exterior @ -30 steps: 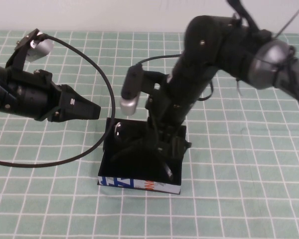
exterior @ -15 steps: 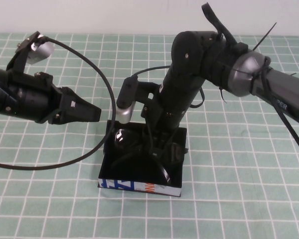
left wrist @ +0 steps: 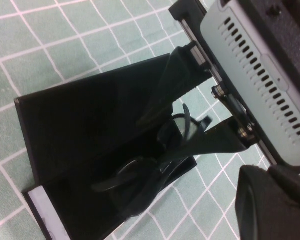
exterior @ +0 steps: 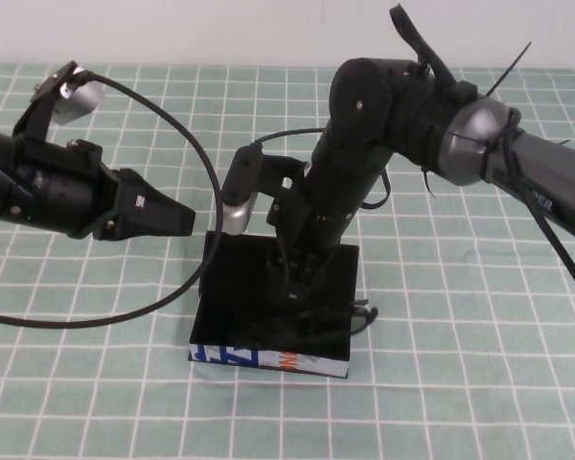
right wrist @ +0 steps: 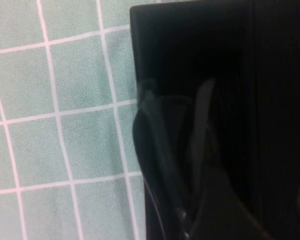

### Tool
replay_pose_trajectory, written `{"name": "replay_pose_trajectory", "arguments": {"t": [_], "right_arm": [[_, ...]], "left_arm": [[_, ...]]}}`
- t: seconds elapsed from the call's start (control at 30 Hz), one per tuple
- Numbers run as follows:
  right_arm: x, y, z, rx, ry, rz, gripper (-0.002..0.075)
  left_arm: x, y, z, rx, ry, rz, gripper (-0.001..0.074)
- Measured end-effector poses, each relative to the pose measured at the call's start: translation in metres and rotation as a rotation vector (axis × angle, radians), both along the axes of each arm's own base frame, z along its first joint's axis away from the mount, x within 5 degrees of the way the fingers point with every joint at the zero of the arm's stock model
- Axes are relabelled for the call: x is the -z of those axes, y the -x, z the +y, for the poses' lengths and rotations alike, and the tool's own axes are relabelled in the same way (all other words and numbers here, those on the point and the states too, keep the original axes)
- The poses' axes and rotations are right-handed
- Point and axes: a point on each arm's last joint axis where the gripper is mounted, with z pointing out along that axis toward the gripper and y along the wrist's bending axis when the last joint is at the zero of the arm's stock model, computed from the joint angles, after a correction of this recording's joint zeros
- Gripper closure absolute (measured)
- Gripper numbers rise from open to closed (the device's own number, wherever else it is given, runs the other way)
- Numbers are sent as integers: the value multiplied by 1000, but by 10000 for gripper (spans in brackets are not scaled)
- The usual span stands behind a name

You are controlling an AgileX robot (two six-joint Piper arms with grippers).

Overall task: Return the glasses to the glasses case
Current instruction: Place the glasses in the glasses case

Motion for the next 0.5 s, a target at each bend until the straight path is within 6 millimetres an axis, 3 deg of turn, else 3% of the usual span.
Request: {"name": "replay_pose_trajectory", "arguments": {"t": [0.2, 0.5], "right_arm": [[-3, 1, 0, 0, -4, -5, 431], [-49, 26, -13, -45, -47, -87, 448]], "left_arm": [[0, 0, 0, 0, 0, 0, 738], [0, 0, 0, 4, 1, 3, 738]]}}
